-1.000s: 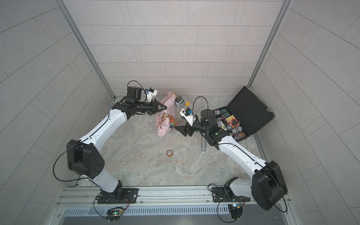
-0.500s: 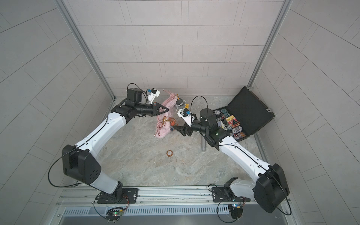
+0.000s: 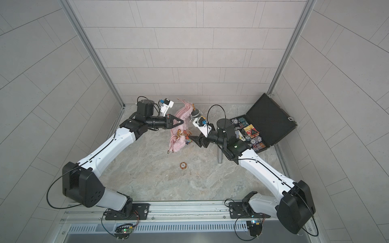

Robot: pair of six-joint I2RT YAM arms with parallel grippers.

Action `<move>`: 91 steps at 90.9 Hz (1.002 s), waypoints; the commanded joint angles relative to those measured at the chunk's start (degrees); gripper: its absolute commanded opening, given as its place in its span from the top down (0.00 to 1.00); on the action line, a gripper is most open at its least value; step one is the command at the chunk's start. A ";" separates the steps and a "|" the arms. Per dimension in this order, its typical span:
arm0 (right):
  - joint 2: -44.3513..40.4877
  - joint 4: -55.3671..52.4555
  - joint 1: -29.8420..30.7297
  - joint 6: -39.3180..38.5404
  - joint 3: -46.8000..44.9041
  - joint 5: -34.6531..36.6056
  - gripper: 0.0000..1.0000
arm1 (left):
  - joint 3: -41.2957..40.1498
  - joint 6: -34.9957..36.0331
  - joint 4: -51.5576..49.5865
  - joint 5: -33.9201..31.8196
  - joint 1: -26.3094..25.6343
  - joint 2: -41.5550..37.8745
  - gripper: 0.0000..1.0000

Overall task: Remove the decoration from the bag
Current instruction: Adjust the bag.

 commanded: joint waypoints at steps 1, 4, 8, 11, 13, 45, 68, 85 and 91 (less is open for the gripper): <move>-1.07 0.56 0.16 3.78 -0.32 1.21 0.27 | -1.58 0.12 4.29 -0.47 -0.99 -2.90 0.96; -1.19 0.86 0.14 6.02 -0.59 2.62 0.27 | -2.43 0.28 4.81 -0.68 -1.42 -3.21 0.96; -1.36 1.31 0.12 9.40 -0.97 5.29 0.27 | -3.14 1.00 4.82 -1.27 -1.85 -3.39 0.95; -1.27 1.22 -0.05 12.70 -0.82 7.00 0.27 | -3.43 1.79 4.38 -1.75 -2.21 -3.43 0.95; -1.18 0.97 -0.30 14.23 -0.67 7.30 0.26 | -3.65 2.18 4.05 -2.17 -2.41 -3.53 0.95; 1.66 -5.25 -0.58 47.84 4.46 10.13 0.10 | -5.58 14.69 -0.74 -10.67 -6.03 -6.35 0.95; 5.70 -9.75 0.95 61.12 8.82 11.72 0.05 | -6.61 22.71 -2.25 -14.60 -8.98 -7.62 0.95; 8.33 -10.46 2.40 66.15 10.98 13.45 0.05 | -7.05 27.04 -3.32 -16.82 -11.49 -8.23 0.95; 9.27 -10.94 2.40 67.93 11.35 13.91 0.06 | -7.12 27.73 -3.47 -17.32 -12.15 -8.37 0.95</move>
